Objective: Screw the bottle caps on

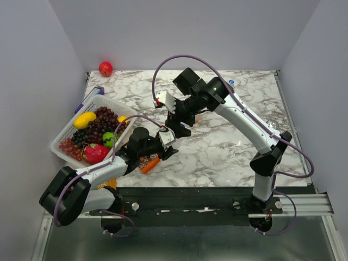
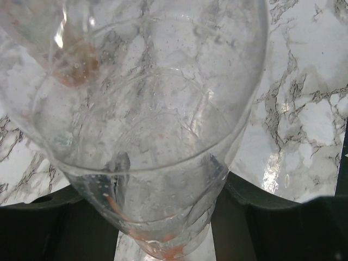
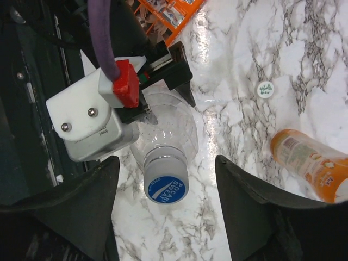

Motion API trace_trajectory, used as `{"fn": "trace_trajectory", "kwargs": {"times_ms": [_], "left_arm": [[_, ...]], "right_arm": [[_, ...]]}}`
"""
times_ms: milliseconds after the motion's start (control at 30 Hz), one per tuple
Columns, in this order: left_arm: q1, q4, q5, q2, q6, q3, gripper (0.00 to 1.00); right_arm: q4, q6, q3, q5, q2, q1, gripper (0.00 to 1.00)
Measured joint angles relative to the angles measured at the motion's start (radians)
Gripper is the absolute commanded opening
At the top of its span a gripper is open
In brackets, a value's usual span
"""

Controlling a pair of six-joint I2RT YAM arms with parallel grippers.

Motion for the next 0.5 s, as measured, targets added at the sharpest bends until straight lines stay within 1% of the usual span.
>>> {"fn": "trace_trajectory", "kwargs": {"times_ms": [100,300,433,500], "left_arm": [[0.006,-0.001,0.002,0.001,-0.011,0.0,0.0],[0.024,-0.019,0.049,0.003,-0.029,0.008,0.0],[0.035,-0.029,0.103,0.006,-0.032,0.029,0.0],[0.037,-0.035,0.132,0.009,-0.032,0.043,0.0]], "right_arm": [[0.003,-0.023,-0.026,0.0,-0.031,0.0,1.0],[0.008,-0.065,-0.217,-0.004,-0.219,-0.006,1.0],[0.094,-0.099,-0.33,-0.018,-0.342,-0.008,1.0],[0.14,-0.117,-0.358,-0.027,-0.367,-0.008,1.0]]}}
